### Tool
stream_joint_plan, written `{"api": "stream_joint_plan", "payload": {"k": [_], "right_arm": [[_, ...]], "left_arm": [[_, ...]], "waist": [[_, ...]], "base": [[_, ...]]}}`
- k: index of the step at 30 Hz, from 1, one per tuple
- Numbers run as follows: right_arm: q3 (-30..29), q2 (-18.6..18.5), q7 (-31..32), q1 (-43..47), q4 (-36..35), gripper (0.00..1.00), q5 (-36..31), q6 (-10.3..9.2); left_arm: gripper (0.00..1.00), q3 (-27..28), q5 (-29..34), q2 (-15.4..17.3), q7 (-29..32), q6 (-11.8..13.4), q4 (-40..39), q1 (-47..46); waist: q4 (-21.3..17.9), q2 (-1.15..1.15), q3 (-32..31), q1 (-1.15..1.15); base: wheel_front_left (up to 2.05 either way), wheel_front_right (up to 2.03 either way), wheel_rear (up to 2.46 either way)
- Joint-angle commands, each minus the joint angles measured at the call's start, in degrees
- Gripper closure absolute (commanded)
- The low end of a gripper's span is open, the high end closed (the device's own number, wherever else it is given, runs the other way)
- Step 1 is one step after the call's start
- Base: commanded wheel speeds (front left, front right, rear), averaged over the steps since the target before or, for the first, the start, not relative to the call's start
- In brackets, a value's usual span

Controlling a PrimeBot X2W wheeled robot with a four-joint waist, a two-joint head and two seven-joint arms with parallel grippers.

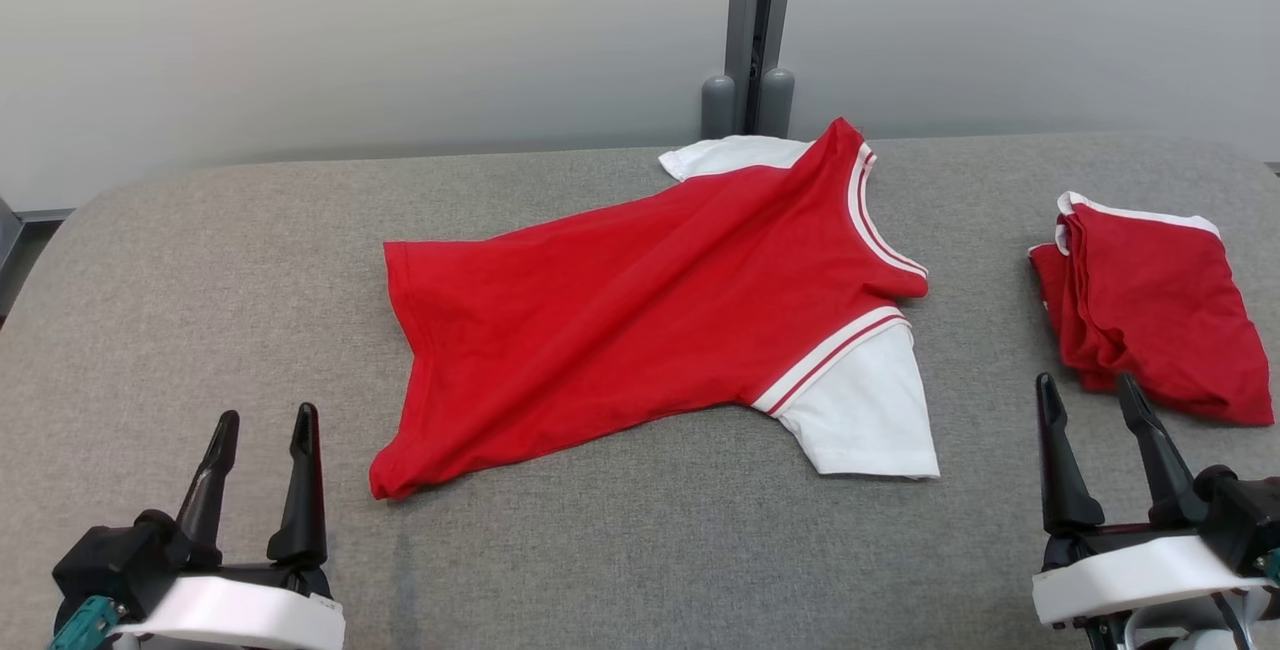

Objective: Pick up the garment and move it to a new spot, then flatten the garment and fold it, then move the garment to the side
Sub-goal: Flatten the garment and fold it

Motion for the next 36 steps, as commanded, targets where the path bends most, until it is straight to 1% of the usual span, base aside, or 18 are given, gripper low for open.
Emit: {"api": "stream_joint_plan", "payload": {"k": [1,6,16,36], "right_arm": [[-0.27,-0.28,-0.23,-0.17,0.05,0.00,0.14,0.01],[-0.54,-0.28,-0.18,-0.11,0.36,0.00,0.09,0.01],[-0.29,-0.28,-0.14,0.35,0.27,0.00,0.14,0.01],[-0.04,-0.28,0.34,0.28,-0.40,0.00,-0.70,0.01]], "left_arm": [[0.00,0.43,0.65,-0.14,-0.24,-0.47,0.32,0.45],[0.00,1.62,2.00,-1.13,-0.26,-1.77,1.28,0.17],[0.00,3.44,3.98,-2.75,-0.25,-3.34,1.90,0.28],[0.00,5.60,6.30,-4.72,-0.25,-4.96,2.79,-0.04]], "waist": [[-0.06,0.00,-0.04,0.00],[-0.10,0.00,-0.22,0.00],[0.14,0.00,-0.52,0.00],[0.32,0.00,-0.49,0.00]], "base": [[0.00,0.00,0.00],[0.00,0.00,0.00],[0.00,0.00,0.00],[0.00,0.00,0.00]]}}
